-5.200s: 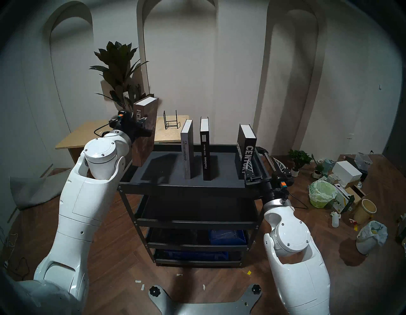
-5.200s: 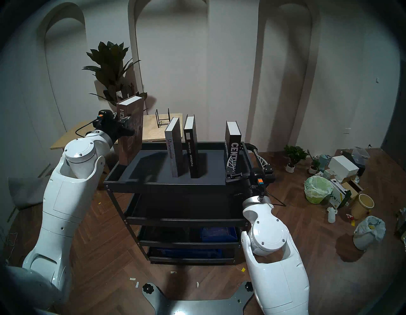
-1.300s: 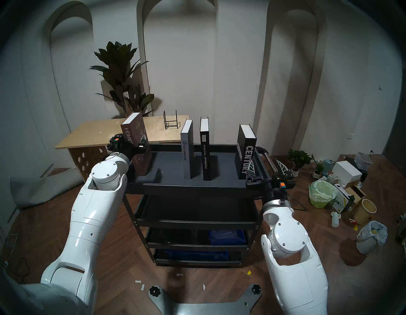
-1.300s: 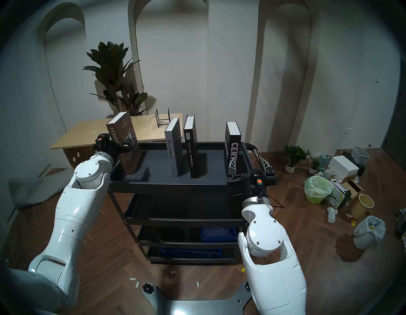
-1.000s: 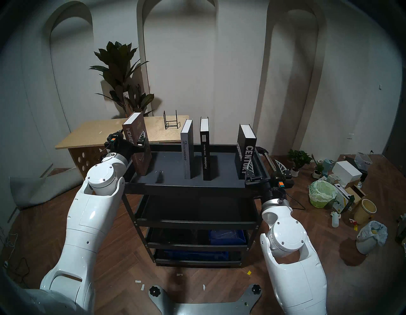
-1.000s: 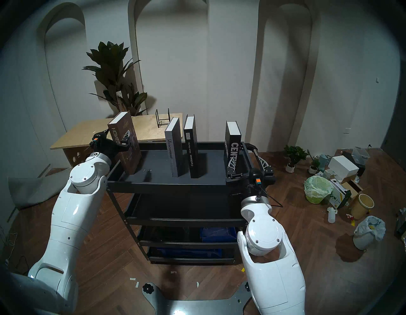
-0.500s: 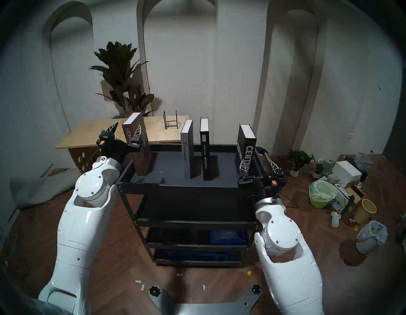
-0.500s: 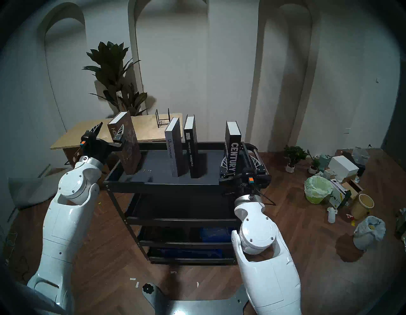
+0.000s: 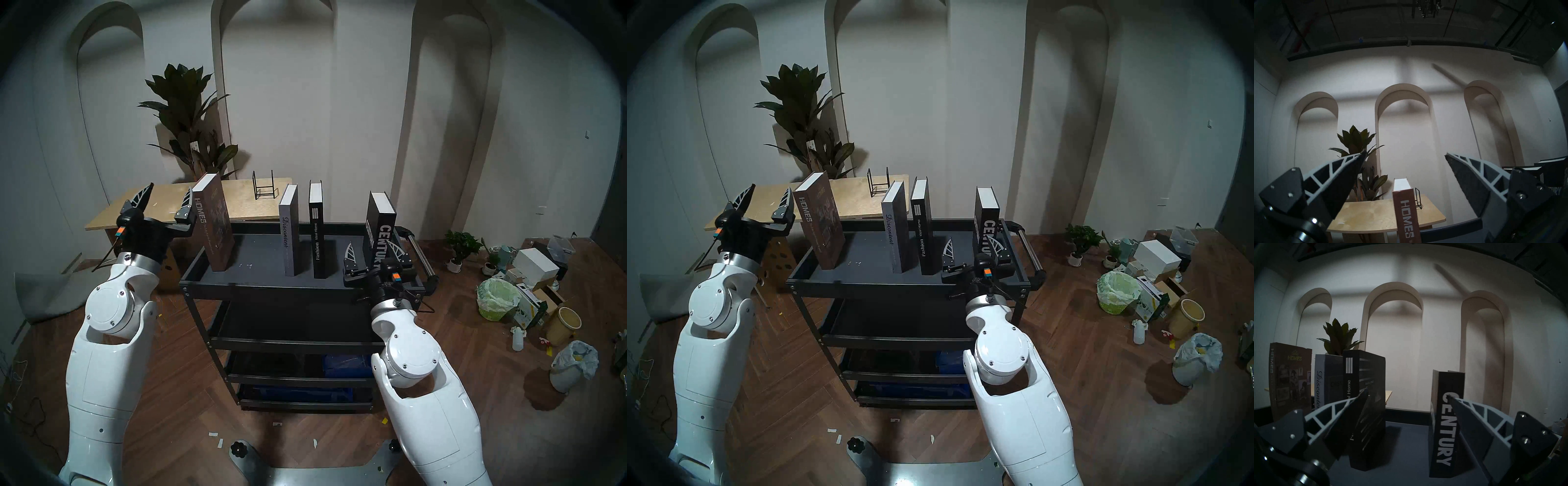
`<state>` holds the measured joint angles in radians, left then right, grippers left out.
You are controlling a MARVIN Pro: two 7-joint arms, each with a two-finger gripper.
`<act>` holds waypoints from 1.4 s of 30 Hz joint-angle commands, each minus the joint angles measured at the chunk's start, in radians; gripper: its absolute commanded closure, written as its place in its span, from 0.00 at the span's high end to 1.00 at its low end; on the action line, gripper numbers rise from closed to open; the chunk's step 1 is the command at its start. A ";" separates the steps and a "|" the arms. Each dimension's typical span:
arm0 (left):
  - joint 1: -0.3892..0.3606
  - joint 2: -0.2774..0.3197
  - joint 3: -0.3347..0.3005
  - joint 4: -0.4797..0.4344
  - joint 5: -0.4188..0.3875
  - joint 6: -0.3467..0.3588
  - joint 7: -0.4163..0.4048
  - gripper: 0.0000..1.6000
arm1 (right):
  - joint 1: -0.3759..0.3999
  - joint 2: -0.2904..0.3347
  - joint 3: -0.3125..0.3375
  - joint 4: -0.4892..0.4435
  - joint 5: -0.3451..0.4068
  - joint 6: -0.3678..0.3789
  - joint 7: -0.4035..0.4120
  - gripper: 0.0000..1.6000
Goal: Sort the books onto the shelf by size, largest to the left
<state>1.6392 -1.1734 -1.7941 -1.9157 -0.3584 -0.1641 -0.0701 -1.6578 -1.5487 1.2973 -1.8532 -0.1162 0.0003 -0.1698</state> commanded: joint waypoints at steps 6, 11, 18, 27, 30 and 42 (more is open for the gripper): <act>0.184 -0.073 -0.141 -0.027 -0.028 0.046 0.079 1.00 | 0.162 -0.038 -0.074 0.083 -0.031 0.041 -0.053 1.00; 0.238 -0.097 -0.174 -0.037 -0.045 0.078 0.105 1.00 | 0.207 -0.050 -0.103 0.112 -0.039 0.068 -0.087 1.00; 0.269 -0.116 -0.194 -0.059 -0.065 0.125 0.131 1.00 | 0.290 -0.080 -0.136 0.182 -0.034 0.110 -0.154 1.00; 0.271 -0.119 -0.190 -0.077 -0.078 0.190 0.157 1.00 | 0.372 -0.116 -0.160 0.236 0.020 0.194 -0.256 1.00; 0.265 -0.116 -0.183 -0.080 -0.077 0.209 0.165 1.00 | 0.372 -0.116 -0.165 0.225 0.060 0.222 -0.257 1.00; 0.268 -0.114 -0.176 -0.106 -0.083 0.247 0.178 1.00 | 0.350 -0.108 -0.129 0.082 0.147 0.316 -0.246 1.00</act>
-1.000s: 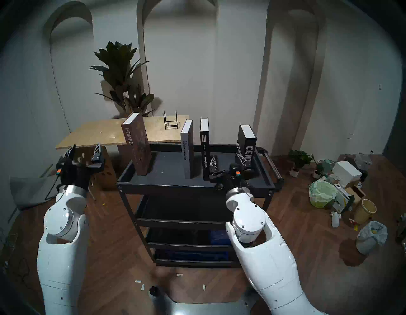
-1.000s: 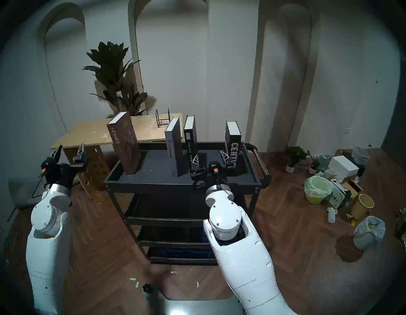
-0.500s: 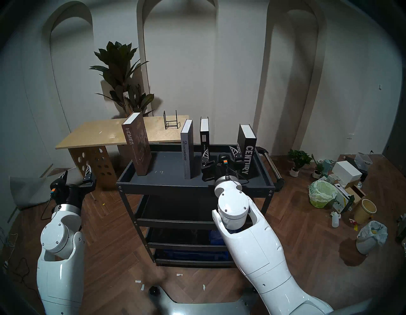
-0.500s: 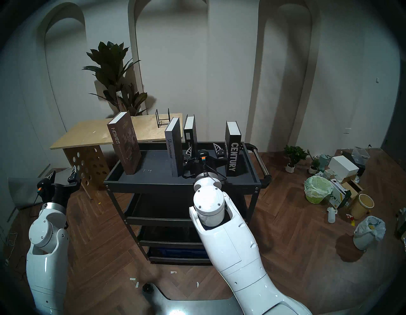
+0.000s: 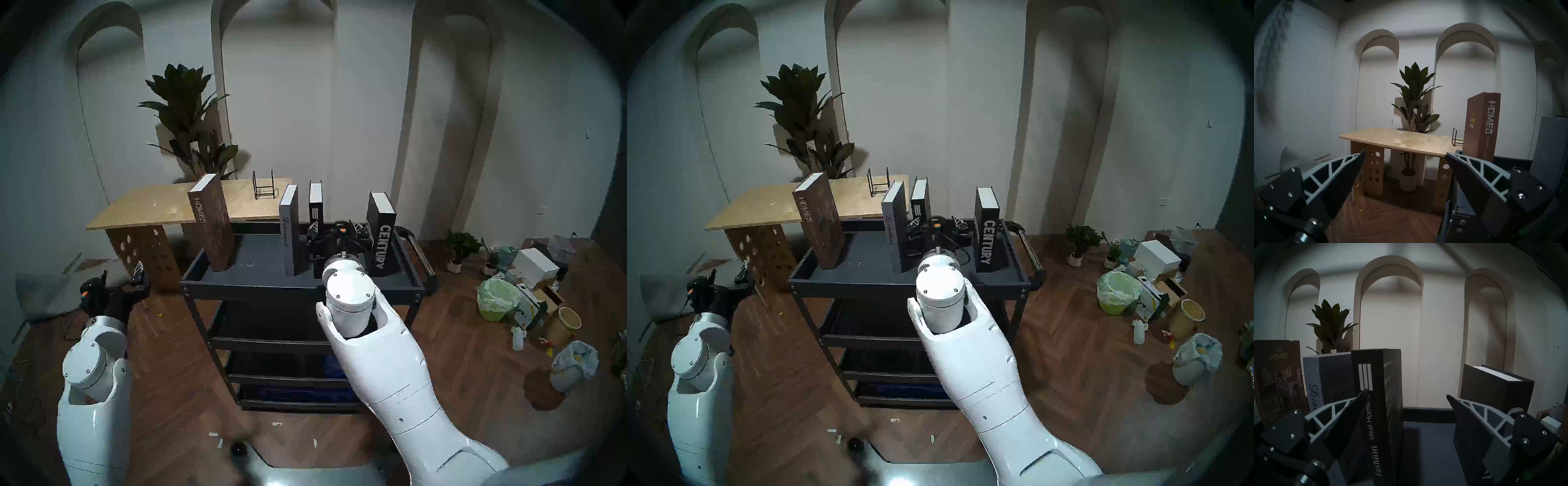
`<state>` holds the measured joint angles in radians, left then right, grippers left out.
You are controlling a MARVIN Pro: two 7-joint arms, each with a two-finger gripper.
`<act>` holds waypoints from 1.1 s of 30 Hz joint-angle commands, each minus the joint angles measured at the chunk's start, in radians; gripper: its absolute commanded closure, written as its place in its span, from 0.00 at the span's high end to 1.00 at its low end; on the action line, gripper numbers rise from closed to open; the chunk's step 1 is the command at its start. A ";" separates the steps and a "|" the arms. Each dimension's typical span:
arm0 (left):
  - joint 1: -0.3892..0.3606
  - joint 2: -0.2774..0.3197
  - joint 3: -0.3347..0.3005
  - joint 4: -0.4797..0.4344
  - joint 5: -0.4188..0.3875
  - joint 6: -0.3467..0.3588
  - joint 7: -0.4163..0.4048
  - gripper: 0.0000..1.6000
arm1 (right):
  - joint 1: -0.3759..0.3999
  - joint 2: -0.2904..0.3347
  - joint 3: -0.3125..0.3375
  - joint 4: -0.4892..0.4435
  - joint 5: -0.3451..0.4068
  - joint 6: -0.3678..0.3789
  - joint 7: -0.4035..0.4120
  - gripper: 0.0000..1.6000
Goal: Sort the books onto the shelf by size, largest to the left
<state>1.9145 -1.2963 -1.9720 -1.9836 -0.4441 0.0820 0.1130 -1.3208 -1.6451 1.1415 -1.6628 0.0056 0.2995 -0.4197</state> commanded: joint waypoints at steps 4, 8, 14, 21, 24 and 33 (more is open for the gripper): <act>-0.008 0.008 0.009 -0.046 0.004 0.010 -0.002 1.00 | 0.013 -0.012 0.043 -0.147 0.049 0.019 0.013 1.00; -0.007 0.008 0.019 -0.057 0.007 0.018 -0.001 1.00 | -0.009 -0.005 0.048 -0.202 0.085 0.057 0.032 1.00; -0.003 0.007 0.033 -0.066 0.017 0.028 0.007 1.00 | -0.062 0.020 0.029 -0.275 0.155 0.136 0.056 1.00; 0.010 0.002 0.037 -0.076 0.029 0.033 0.017 1.00 | -0.100 0.045 -0.045 -0.304 0.195 0.140 0.027 1.00; 0.019 0.000 0.034 -0.083 0.030 0.030 0.019 1.00 | -0.095 0.050 -0.072 -0.291 0.216 0.100 0.000 1.00; 0.034 0.007 0.015 -0.067 0.020 0.023 0.011 1.00 | -0.029 0.042 -0.183 -0.173 0.238 -0.049 -0.117 1.00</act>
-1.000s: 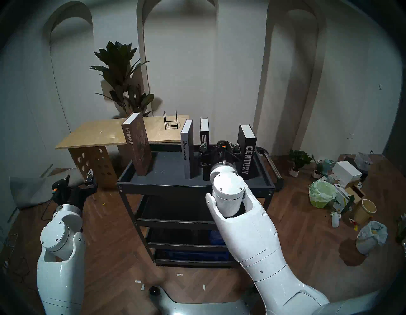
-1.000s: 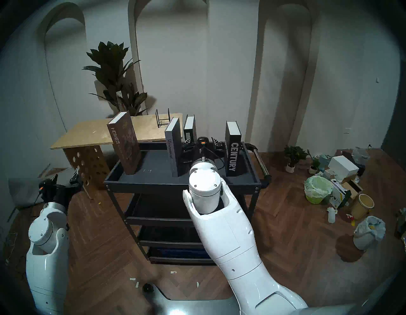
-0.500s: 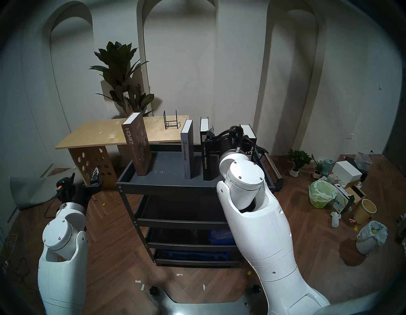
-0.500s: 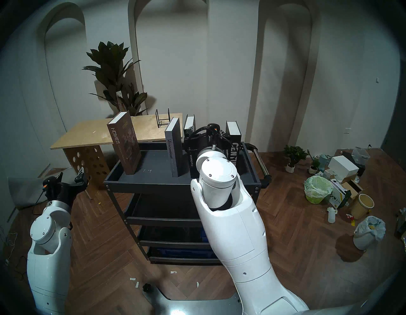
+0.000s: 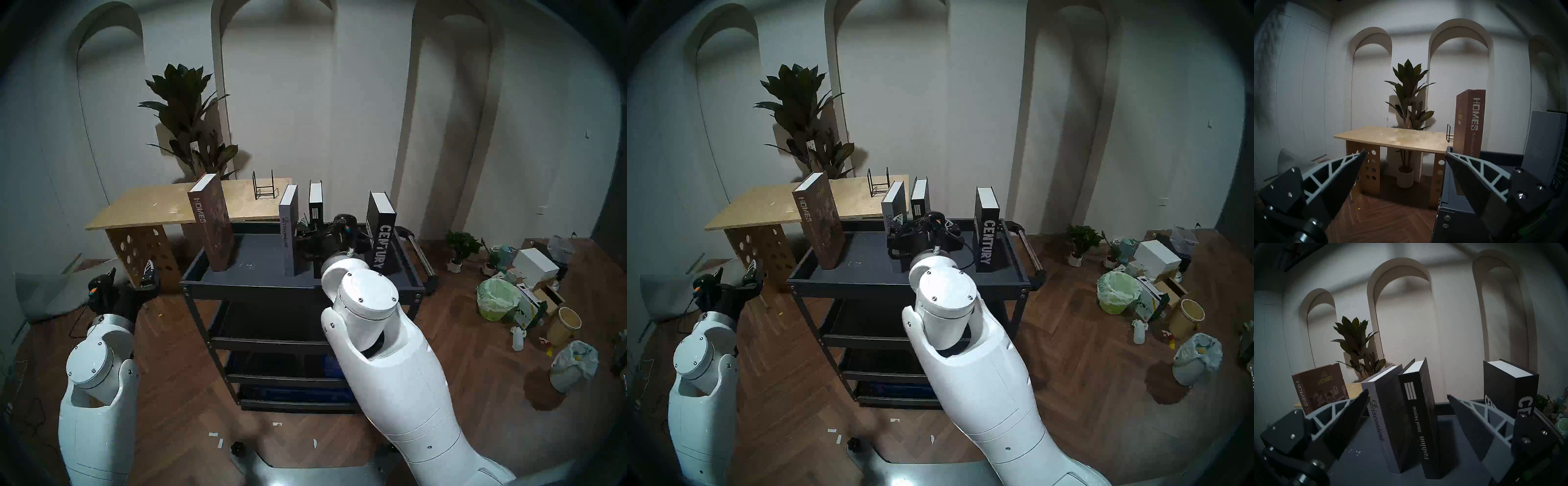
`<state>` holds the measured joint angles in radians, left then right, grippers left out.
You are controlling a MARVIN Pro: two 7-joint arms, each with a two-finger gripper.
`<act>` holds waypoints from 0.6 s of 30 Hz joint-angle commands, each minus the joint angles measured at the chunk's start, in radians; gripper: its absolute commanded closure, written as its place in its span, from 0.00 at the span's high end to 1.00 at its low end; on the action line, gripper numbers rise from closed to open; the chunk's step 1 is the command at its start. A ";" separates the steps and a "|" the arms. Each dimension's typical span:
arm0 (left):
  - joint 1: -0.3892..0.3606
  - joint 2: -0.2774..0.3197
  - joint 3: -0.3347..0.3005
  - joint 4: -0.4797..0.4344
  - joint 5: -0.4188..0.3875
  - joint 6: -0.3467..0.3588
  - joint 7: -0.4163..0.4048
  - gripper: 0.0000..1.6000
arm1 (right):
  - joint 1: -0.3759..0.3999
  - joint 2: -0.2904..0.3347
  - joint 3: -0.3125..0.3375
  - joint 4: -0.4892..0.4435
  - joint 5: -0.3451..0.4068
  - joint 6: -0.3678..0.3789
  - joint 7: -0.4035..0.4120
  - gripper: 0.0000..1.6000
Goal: Sort the books onto the shelf by size, largest to the left
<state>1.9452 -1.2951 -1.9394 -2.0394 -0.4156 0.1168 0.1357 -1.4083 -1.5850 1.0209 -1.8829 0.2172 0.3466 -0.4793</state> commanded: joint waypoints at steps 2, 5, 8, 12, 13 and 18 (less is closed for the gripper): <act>0.007 0.007 -0.028 -0.007 -0.013 -0.012 -0.015 1.00 | 0.075 -0.022 -0.091 0.066 0.033 -0.132 -0.078 1.00; 0.009 0.008 -0.041 0.002 -0.019 -0.014 -0.021 1.00 | 0.096 -0.027 -0.123 0.076 0.039 -0.159 -0.099 1.00; 0.011 0.010 -0.053 0.012 -0.029 -0.017 -0.029 1.00 | 0.113 -0.034 -0.150 0.096 0.035 -0.194 -0.129 1.00; 0.015 0.013 -0.068 0.023 -0.044 -0.022 -0.043 1.00 | 0.133 -0.043 -0.176 0.127 0.028 -0.232 -0.181 1.00; 0.015 0.014 -0.071 0.025 -0.047 -0.023 -0.046 1.00 | 0.136 -0.045 -0.180 0.133 0.027 -0.239 -0.188 1.00; 0.012 0.021 -0.079 0.040 -0.061 -0.027 -0.063 1.00 | 0.152 -0.052 -0.205 0.172 0.011 -0.282 -0.236 1.00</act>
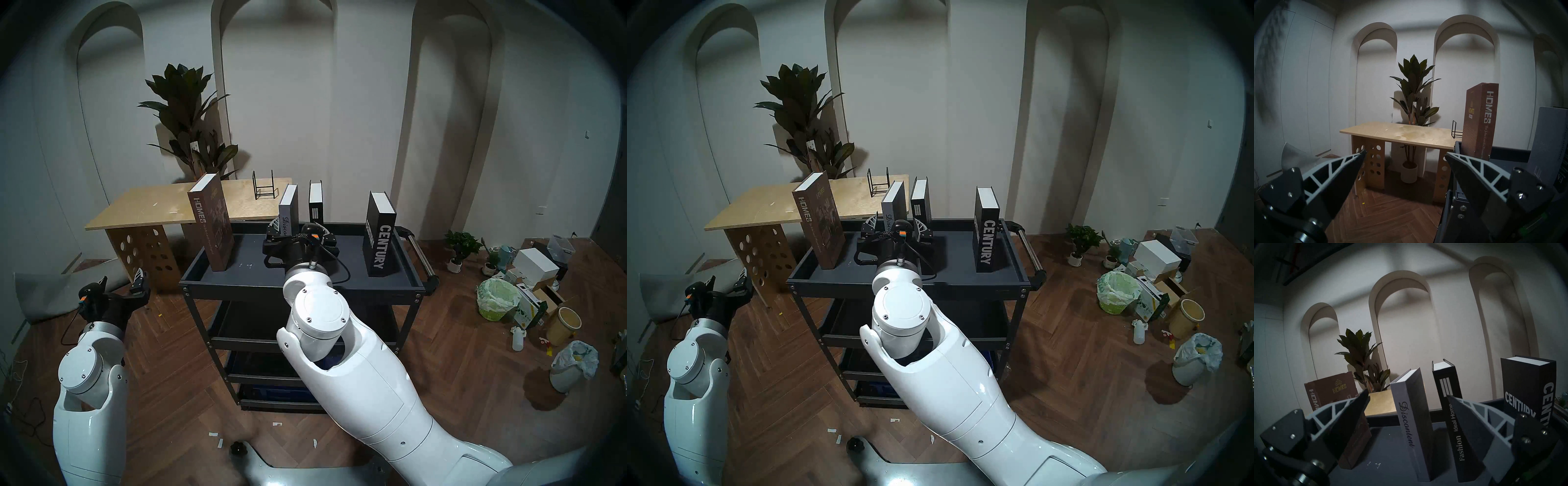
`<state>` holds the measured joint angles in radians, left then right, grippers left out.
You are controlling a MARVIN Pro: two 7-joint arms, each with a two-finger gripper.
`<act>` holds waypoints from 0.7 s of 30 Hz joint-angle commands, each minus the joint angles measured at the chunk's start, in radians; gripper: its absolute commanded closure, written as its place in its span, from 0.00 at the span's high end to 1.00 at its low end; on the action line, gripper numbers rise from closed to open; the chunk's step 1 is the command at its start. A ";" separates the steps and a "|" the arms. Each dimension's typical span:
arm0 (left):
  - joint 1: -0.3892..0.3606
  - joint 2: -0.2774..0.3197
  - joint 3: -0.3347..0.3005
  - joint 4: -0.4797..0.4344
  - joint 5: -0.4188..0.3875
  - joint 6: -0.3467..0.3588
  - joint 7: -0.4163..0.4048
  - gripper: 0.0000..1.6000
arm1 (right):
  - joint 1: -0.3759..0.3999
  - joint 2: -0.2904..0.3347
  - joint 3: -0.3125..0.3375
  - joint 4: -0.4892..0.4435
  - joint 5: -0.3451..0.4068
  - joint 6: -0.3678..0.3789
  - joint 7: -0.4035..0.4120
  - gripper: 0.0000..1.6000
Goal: Sort the books onto the shelf by size, largest to the left
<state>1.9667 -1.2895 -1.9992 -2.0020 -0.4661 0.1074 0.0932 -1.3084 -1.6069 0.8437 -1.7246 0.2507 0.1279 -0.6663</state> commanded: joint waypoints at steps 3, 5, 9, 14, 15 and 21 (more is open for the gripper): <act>-0.013 0.018 -0.023 0.013 -0.017 -0.020 -0.027 1.00 | 0.062 -0.035 -0.043 0.036 -0.021 -0.086 -0.053 1.00; -0.014 0.020 -0.025 0.019 -0.020 -0.021 -0.032 1.00 | 0.075 -0.041 -0.058 0.067 -0.030 -0.106 -0.068 1.00; -0.015 0.023 -0.032 0.029 -0.027 -0.023 -0.039 1.00 | 0.099 -0.056 -0.084 0.126 -0.055 -0.144 -0.093 1.00; -0.012 0.024 -0.044 0.038 -0.037 -0.026 -0.046 1.00 | 0.126 -0.079 -0.097 0.186 -0.077 -0.173 -0.115 1.00; -0.012 0.024 -0.051 0.044 -0.041 -0.027 -0.048 1.00 | 0.138 -0.092 -0.099 0.214 -0.099 -0.188 -0.132 1.00; -0.012 0.027 -0.063 0.057 -0.050 -0.031 -0.057 1.00 | 0.174 -0.119 -0.101 0.286 -0.118 -0.220 -0.153 1.00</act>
<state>1.9624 -1.2748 -2.0434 -1.9442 -0.5149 0.0923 0.0455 -1.2042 -1.6649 0.7436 -1.4812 0.1712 -0.0418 -0.7965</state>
